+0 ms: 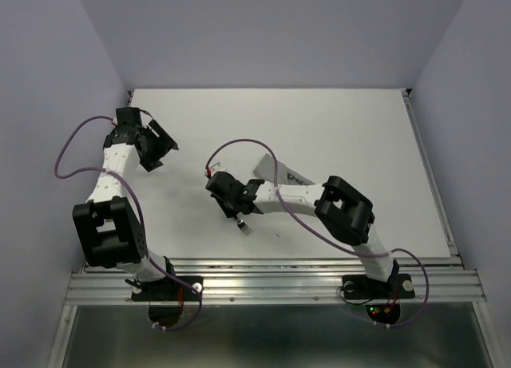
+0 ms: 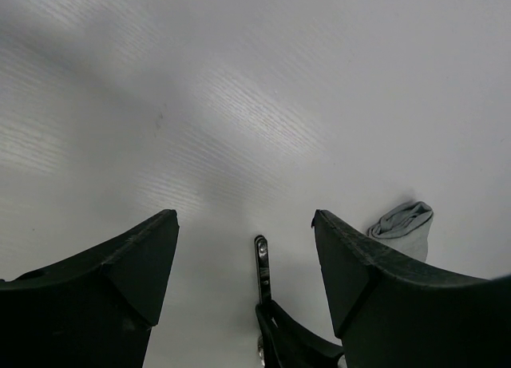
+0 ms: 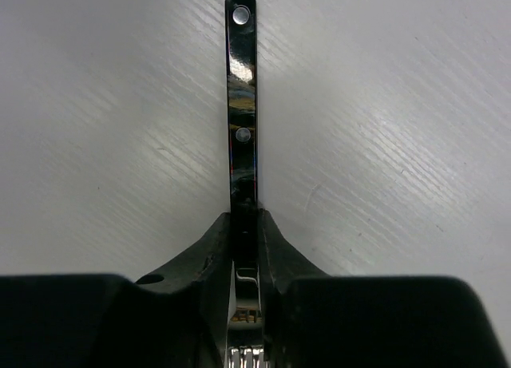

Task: Fold the napkin into a case and place the utensils inside
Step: Pick up the fork from the center of the board, then stuff the fork into the folded napkin.

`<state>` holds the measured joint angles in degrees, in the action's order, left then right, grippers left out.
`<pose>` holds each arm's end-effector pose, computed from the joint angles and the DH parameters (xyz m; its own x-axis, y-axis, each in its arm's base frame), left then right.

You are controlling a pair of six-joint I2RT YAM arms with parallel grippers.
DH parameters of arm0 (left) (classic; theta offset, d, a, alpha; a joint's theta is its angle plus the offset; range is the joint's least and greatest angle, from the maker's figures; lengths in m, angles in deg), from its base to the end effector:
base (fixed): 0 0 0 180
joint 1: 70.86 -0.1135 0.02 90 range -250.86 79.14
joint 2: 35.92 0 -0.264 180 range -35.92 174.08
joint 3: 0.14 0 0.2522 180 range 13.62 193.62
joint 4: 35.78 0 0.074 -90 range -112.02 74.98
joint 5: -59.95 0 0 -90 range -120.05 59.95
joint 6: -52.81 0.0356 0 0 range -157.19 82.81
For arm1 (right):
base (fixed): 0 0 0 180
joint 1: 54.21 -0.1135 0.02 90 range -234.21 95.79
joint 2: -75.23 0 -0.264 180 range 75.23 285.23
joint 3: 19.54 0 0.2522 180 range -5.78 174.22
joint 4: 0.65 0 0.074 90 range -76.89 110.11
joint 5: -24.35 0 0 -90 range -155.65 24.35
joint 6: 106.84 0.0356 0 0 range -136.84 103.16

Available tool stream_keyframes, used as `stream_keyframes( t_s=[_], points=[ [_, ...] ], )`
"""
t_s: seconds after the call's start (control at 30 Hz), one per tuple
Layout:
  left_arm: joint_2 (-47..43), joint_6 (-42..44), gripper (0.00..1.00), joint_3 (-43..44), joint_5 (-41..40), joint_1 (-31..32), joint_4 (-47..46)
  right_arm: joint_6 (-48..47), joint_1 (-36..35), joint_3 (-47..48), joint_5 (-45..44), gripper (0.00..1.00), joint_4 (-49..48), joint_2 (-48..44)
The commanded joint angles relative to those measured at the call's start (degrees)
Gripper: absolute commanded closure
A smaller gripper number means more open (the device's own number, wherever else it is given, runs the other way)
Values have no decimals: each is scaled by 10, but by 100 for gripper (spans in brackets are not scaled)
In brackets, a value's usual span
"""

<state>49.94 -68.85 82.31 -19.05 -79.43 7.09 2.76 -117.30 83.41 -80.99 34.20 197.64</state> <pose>0.3253 0.0422 0.2831 -0.6000 -0.6115 -0.5159 -0.3886 0.7864 -0.4801 0.2177 0.4081 0.1644 -0.6113 -0.4897 -0.6217 -0.6210 0.7838 -0.0067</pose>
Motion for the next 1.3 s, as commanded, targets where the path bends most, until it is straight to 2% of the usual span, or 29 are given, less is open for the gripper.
stream_keyframes(
  t_s=[0.0, 0.07, 0.13, 0.17, 0.2, 0.3, 0.4, 0.6, 0.87, 1.07, 1.27],
  points=[
    [12, 33, 20, 3, 30, 9, -18, -31, -5, -20, -19, 90, -31, -5],
    [19, 43, 20, 14, 27, 26, -17, -69, -5, -47, -13, 98, -50, -29],
    [32, 55, 20, 28, 29, 39, -15, -110, -5, -75, 17, 99, -96, -56],
    [36, 56, 20, 34, 31, 44, -12, -145, -5, -119, 48, 99, -117, -99],
    [42, 61, 21, 48, 35, 57, -2, -157, -5, -145, 55, 99, -165, -124],
    [65, 90, 21, 72, 12, 83, 24, -185, -5, -215, 42, 99, -198, -210],
    [77, 97, 21, 87, 2, 107, 31, -213, 8, -241, 7, 99, -179, -262],
    [112, 82, 21, 86, 61, 124, -6, -243, 38, -302, -26, 99, -152, -364],
    [190, 92, 20, 168, 114, 189, 12, -237, 82, -401, -77, 99, -115, -532],
    [232, 83, 20, 209, 146, 240, 0, -237, 129, -432, -73, 99, -55, -582],
    [281, 66, 20, 229, 233, 275, -22, -249, 148, -454, -29, 99, -6, -580]
  ],
)
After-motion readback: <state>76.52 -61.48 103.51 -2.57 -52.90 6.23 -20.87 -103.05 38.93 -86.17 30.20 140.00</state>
